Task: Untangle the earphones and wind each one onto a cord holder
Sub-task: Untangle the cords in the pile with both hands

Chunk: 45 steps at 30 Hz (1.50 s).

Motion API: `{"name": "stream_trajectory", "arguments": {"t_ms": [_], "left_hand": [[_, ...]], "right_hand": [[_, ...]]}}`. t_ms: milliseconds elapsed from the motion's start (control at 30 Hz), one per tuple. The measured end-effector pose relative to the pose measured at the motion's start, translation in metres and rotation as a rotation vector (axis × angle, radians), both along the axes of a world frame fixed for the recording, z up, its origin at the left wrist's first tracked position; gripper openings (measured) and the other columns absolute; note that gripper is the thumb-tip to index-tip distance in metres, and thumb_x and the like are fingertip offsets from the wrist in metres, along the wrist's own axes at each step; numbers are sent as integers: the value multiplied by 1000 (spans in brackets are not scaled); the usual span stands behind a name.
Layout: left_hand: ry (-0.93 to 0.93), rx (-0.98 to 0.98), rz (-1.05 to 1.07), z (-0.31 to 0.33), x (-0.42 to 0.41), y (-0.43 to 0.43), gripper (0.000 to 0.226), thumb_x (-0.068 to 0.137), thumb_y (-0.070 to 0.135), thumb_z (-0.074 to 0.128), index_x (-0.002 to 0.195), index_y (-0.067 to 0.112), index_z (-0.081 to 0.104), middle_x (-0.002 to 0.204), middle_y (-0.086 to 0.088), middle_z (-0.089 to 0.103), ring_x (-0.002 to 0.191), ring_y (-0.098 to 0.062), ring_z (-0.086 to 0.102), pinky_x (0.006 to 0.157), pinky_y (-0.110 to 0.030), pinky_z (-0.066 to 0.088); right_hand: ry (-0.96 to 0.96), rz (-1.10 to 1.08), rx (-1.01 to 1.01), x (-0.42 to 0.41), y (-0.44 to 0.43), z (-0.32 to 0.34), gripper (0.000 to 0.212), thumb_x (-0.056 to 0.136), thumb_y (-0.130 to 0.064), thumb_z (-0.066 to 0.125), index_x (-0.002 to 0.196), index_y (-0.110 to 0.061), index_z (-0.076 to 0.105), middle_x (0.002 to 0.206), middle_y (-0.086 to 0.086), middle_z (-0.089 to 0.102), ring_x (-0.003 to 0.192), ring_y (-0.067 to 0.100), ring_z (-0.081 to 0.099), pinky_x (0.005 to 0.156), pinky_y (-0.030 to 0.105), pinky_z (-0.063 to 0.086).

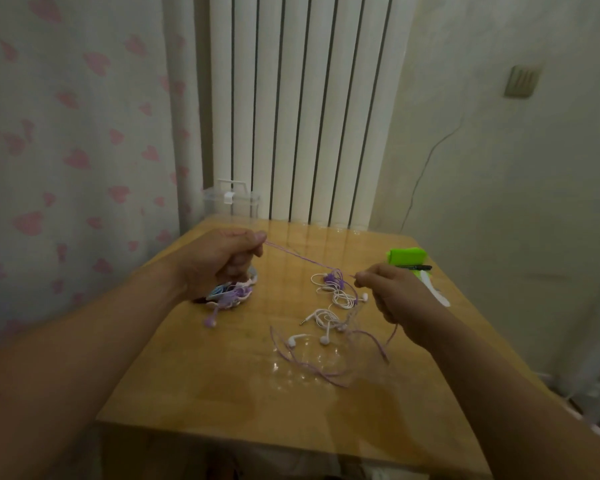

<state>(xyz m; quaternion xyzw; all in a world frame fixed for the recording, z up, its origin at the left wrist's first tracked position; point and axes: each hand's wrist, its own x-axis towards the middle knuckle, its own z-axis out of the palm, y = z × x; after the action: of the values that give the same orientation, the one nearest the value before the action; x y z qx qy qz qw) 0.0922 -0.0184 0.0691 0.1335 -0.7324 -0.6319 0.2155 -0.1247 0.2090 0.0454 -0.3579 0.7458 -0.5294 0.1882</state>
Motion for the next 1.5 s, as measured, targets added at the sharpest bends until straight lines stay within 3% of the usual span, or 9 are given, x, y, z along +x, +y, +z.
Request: {"name": "stream_trajectory", "arguments": {"t_ms": [167, 300, 400, 567, 733, 867, 1033, 1167, 1500], "left_hand": [[-59, -189, -2, 11, -10, 4, 29, 106, 30, 55, 111, 8, 74, 64, -2, 31, 56, -16, 21, 50, -29, 17], [-83, -323, -41, 17, -27, 19, 25, 104, 32, 60, 103, 16, 79, 61, -1, 36, 54, -13, 29, 50, -27, 28], [-123, -424, -99, 16, -43, 30, 23, 103, 33, 63, 100, 16, 77, 62, 3, 44, 54, -9, 35, 50, -23, 31], [-207, -522, -58, 9, -61, 25, 31, 106, 31, 58, 98, 3, 69, 65, 1, 55, 53, -9, 42, 51, -23, 37], [-315, -334, -144, -8, -58, 3, 32, 107, 38, 55, 101, 10, 70, 63, 2, 49, 53, -11, 37, 51, -28, 38], [-288, -349, -134, -26, -63, -3, 27, 109, 28, 54, 102, 9, 72, 64, 0, 49, 55, -10, 40, 50, -22, 36], [-207, -421, -166, -37, -82, 7, 26, 108, 27, 55, 100, 11, 73, 63, 3, 50, 57, -13, 40, 52, -25, 36], [-122, -524, -124, -42, -94, 10, 25, 108, 23, 54, 90, 13, 67, 62, 7, 53, 56, -7, 42, 53, -24, 37], [-156, -469, -109, -63, -98, 9, 17, 105, 27, 59, 97, 13, 66, 65, 2, 63, 57, -10, 50, 54, -24, 42]], "right_hand": [[201, 61, 311, 3, -8, -10, 22, 96, -32, 65, 80, -21, 77, 75, 2, 63, 70, 18, 52, 63, 33, 40], [414, 30, 175, 23, -20, -1, 35, 108, -41, 47, 130, -22, 65, 123, -6, 67, 109, 15, 61, 81, 29, 49], [252, 195, -1, 39, -36, 12, 60, 103, -62, 47, 154, -31, 42, 145, -11, 55, 125, 11, 55, 100, 35, 49], [-38, 334, -1, 29, -53, 14, 43, 104, -53, 53, 114, -15, 69, 68, -4, 53, 56, 11, 48, 52, 27, 43], [-28, 118, -78, -12, -58, 1, 32, 103, -37, 62, 90, -10, 72, 49, -8, 44, 48, 11, 36, 48, 27, 29], [115, 18, -37, -34, -61, -10, 31, 104, -36, 61, 86, -13, 73, 63, -3, 59, 62, 17, 53, 62, 34, 45], [538, 160, 150, -14, -70, -6, 38, 110, -40, 43, 141, -24, 58, 124, -13, 62, 116, 8, 58, 94, 33, 48], [208, 317, 131, -3, -73, -14, 36, 108, -51, 44, 115, -22, 63, 84, -3, 66, 67, 9, 62, 61, 28, 50], [347, 234, 130, -37, -57, -20, 22, 100, -42, 65, 91, -24, 76, 73, 4, 65, 62, 7, 51, 62, 34, 43]]}}
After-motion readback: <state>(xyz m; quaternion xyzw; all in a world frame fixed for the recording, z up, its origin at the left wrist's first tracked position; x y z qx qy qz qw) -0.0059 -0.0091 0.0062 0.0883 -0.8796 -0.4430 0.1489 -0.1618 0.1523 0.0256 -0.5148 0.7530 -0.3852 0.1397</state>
